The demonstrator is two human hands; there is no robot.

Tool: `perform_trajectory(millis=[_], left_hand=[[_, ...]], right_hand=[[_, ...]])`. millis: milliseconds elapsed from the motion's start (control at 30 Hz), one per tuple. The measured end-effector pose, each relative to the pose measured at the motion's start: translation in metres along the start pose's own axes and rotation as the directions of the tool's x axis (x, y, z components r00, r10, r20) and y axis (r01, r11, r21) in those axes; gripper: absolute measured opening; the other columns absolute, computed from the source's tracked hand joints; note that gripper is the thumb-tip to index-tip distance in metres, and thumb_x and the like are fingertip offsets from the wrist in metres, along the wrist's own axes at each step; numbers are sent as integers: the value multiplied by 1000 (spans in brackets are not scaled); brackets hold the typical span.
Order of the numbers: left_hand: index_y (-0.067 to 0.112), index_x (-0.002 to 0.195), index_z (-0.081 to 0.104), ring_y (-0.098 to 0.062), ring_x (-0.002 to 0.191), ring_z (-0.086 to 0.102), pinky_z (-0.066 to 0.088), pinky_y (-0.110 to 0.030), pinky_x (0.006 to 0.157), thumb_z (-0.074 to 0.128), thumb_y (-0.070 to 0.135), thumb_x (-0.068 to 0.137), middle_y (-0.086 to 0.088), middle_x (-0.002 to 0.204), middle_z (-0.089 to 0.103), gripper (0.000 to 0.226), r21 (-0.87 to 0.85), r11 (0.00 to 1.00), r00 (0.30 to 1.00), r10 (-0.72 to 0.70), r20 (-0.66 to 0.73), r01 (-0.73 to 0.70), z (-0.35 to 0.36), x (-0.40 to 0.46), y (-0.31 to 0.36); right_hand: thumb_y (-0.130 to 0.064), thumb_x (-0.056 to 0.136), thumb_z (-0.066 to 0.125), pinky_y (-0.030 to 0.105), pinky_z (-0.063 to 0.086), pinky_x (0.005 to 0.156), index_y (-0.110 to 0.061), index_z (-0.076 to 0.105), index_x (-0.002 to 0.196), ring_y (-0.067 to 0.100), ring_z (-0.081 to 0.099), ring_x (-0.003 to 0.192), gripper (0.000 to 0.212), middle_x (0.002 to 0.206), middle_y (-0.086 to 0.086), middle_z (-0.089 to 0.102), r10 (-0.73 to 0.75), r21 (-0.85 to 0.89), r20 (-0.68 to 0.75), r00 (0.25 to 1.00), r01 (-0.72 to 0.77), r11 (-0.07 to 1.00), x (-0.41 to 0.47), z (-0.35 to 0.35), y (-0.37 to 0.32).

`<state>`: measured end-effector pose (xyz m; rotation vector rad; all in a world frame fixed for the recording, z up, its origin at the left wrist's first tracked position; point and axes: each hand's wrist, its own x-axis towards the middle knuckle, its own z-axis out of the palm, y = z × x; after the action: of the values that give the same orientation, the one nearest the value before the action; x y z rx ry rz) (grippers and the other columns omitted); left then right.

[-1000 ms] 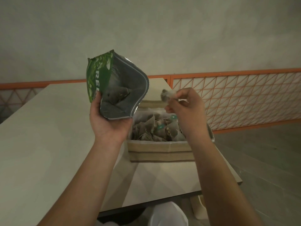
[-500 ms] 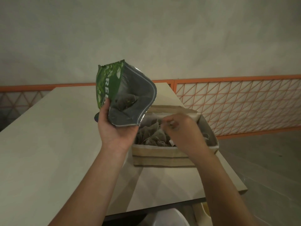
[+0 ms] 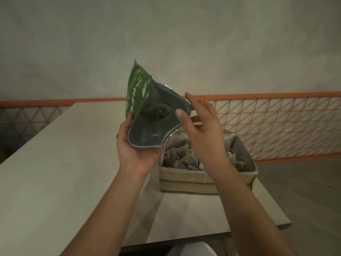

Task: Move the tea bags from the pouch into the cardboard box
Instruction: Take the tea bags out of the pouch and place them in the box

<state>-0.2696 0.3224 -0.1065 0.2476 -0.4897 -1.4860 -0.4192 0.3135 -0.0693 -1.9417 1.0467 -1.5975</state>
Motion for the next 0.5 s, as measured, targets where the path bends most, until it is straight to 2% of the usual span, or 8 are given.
perform_trajectory(millis=[100,200,333,433,500], left_hand=[[15,124,67,-32,110,64,58,-40,91,59,47,85,-14,126,64,51,64,998,998,-20,56,17,6,-1,6],[12,114,76,-30,106,68,57,-38,92,55,46,90,-13,122,69,47,105,992,997,-75,5,74,8,5,9],[13,132,68,-30,119,62,52,-38,98,52,53,96,-13,139,63,57,105,983,987,-148,-62,153,13,13,10],[14,131,67,-31,133,55,44,-38,109,54,56,90,-13,147,57,60,104,978,981,-170,-97,180,17,16,9],[15,128,70,-32,131,56,45,-38,107,58,55,87,-14,145,58,59,101,979,980,-166,-108,177,22,14,8]], right_hand=[[-10,97,55,5,41,77,-8,58,132,-6,50,93,35,104,2,57,-234,-39,-170,957,231,972,1,10,-7],[-5,97,51,5,41,87,-5,56,134,2,48,103,37,113,13,57,-354,-141,-218,910,329,934,-2,20,-6],[-12,100,51,17,51,88,-8,56,135,1,53,101,36,117,9,58,-267,-145,-181,947,243,959,6,32,9],[-14,100,52,9,47,84,-7,57,133,-2,52,97,35,114,8,59,-252,-130,-212,944,228,965,9,32,13],[-14,100,51,5,44,80,-6,58,133,-7,50,95,35,112,6,59,-251,-128,-221,942,227,965,10,29,13]])
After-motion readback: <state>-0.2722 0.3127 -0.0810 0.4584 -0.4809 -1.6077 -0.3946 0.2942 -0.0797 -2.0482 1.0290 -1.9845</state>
